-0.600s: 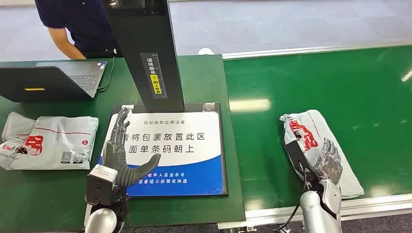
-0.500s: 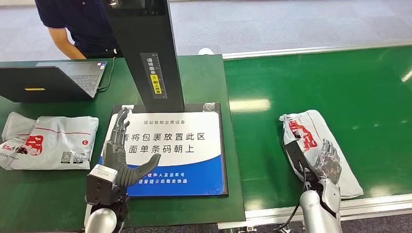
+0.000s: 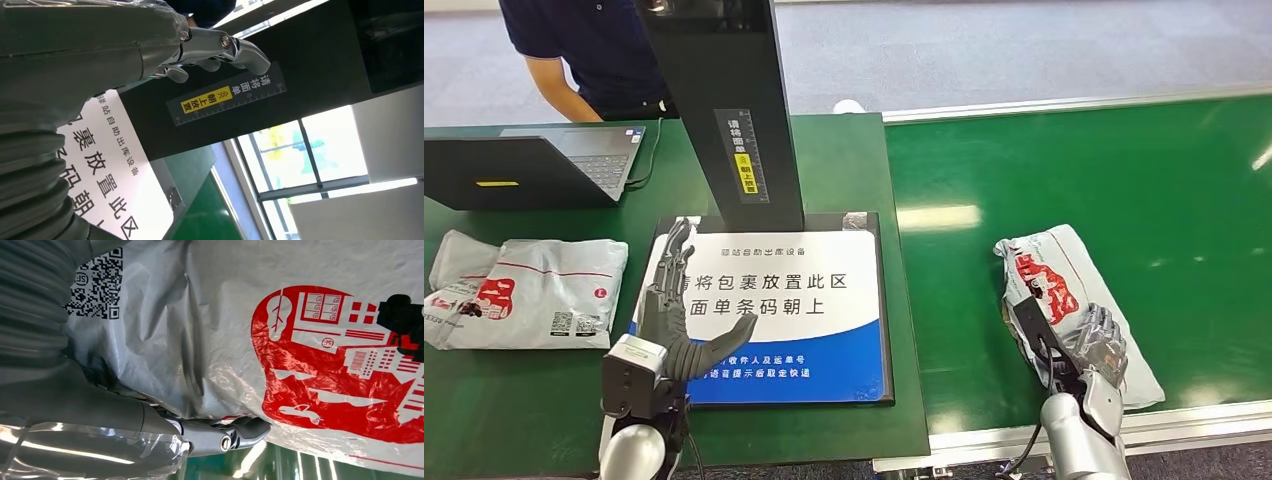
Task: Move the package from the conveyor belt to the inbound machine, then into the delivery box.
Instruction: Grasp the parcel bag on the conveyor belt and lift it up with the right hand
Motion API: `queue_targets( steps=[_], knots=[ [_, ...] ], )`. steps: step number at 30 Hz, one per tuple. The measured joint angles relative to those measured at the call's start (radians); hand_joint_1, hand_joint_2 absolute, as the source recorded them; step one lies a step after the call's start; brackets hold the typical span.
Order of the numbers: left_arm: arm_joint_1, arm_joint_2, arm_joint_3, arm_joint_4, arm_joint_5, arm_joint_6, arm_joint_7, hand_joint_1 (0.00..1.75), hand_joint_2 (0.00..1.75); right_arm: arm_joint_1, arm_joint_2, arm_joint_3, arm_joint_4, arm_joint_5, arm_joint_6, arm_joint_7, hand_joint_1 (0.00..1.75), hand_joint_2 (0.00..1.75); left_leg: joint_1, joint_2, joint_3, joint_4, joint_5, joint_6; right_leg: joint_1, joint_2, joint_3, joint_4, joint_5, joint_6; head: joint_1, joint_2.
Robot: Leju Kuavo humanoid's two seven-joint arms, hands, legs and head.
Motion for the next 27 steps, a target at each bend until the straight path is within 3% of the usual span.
queue_targets(
  steps=[5, 6, 9, 10, 27],
  knots=[
    [-0.01, 0.0, -0.006, 0.006, 0.001, -0.004, 0.003, 0.0, 1.75, -0.024, -0.001, -0.01, 0.039, 0.021, 0.045, 0.031, 0.0, 1.75, 0.0, 0.0, 0.006, 0.0, 0.0, 0.001, 0.0, 0.0, 0.007, -0.001, 0.0, 0.001, 0.0, 0.0],
    [-0.012, 0.0, -0.007, 0.006, 0.002, -0.004, 0.003, 0.0, 1.75, -0.027, -0.001, -0.011, 0.044, 0.022, 0.05, 0.033, 0.33, 1.75, 0.0, 0.0, 0.006, 0.0, -0.001, 0.001, 0.0, 0.0, 0.008, -0.002, 0.0, 0.001, 0.0, 0.0],
    [-0.016, 0.0, -0.011, 0.007, 0.002, -0.005, 0.004, 0.0, 1.75, -0.032, -0.001, -0.011, 0.051, 0.027, 0.059, 0.029, 1.63, 1.75, 0.0, 0.0, 0.008, 0.0, -0.001, 0.002, 0.0, 0.0, 0.01, -0.003, 0.001, 0.002, 0.0, 0.0],
    [-0.017, 0.0, -0.012, 0.007, 0.002, -0.005, 0.005, 0.0, 1.75, -0.033, -0.001, -0.011, 0.052, 0.029, 0.061, 0.026, 1.74, 1.75, 0.0, 0.0, 0.009, 0.0, 0.0, 0.002, 0.0, 0.0, 0.011, -0.003, 0.001, 0.003, 0.0, 0.0],
    [-0.012, 0.0, -0.013, 0.007, 0.002, 0.003, 0.008, 0.0, 1.75, 0.014, 0.016, -0.008, -0.039, 0.046, 0.026, -0.013, 1.75, 1.75, 0.0, -0.001, 0.006, 0.001, 0.001, 0.004, 0.0, 0.0, 0.009, -0.004, 0.003, 0.005, 0.0, 0.0]
  ],
)
